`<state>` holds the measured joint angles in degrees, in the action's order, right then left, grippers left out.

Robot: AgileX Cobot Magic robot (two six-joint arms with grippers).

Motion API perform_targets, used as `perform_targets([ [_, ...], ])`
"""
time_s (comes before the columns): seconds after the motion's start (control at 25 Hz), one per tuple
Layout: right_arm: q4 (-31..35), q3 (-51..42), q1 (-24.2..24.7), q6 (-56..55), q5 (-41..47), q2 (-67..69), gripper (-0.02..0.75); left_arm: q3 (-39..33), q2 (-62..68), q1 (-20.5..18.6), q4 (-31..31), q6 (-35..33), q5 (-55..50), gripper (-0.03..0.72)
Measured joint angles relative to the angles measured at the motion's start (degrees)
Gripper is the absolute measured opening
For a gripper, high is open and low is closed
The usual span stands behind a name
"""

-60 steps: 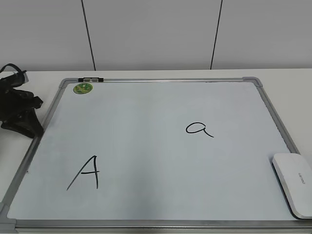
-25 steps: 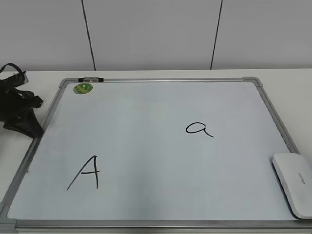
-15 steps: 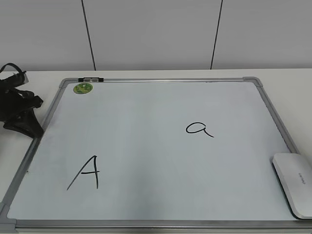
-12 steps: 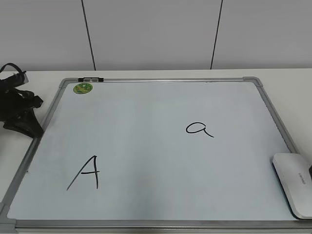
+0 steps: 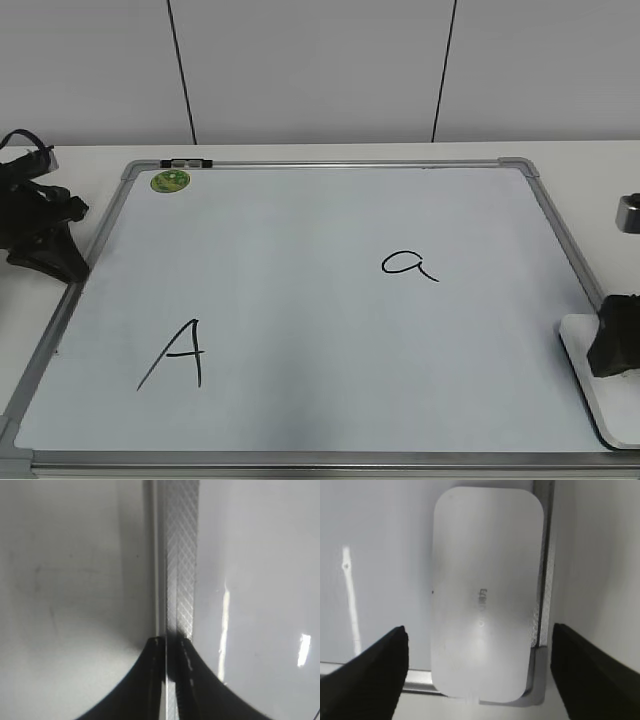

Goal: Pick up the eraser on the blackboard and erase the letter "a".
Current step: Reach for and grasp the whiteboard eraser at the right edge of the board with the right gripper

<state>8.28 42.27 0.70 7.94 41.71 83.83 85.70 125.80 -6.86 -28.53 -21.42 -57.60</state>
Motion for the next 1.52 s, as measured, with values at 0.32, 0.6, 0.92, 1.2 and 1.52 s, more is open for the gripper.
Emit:
perform_targets([
  [0.32,0.0,0.11,0.0,0.0,-5.21,6.53,0.666,0.0,0.0,0.0,0.0,0.0,-0.09,0.031],
  [0.6,0.12,1.51,-0.45,0.13,-5.9,10.41,0.661,0.0,0.0,0.0,0.0,0.0,-0.09,0.031],
  [0.92,-0.89,1.8,-2.32,0.13,-5.93,11.15,0.577,0.0,0.0,0.0,0.0,0.0,-0.09,0.031],
  [1.2,-1.01,1.8,-2.41,0.13,-5.93,11.15,0.545,0.0,0.0,0.0,0.0,0.0,-0.09,0.031],
  [1.52,-1.11,3.38,-2.54,0.13,-2.78,11.26,0.543,0.0,0.0,0.0,0.1,0.0,-0.09,0.031],
])
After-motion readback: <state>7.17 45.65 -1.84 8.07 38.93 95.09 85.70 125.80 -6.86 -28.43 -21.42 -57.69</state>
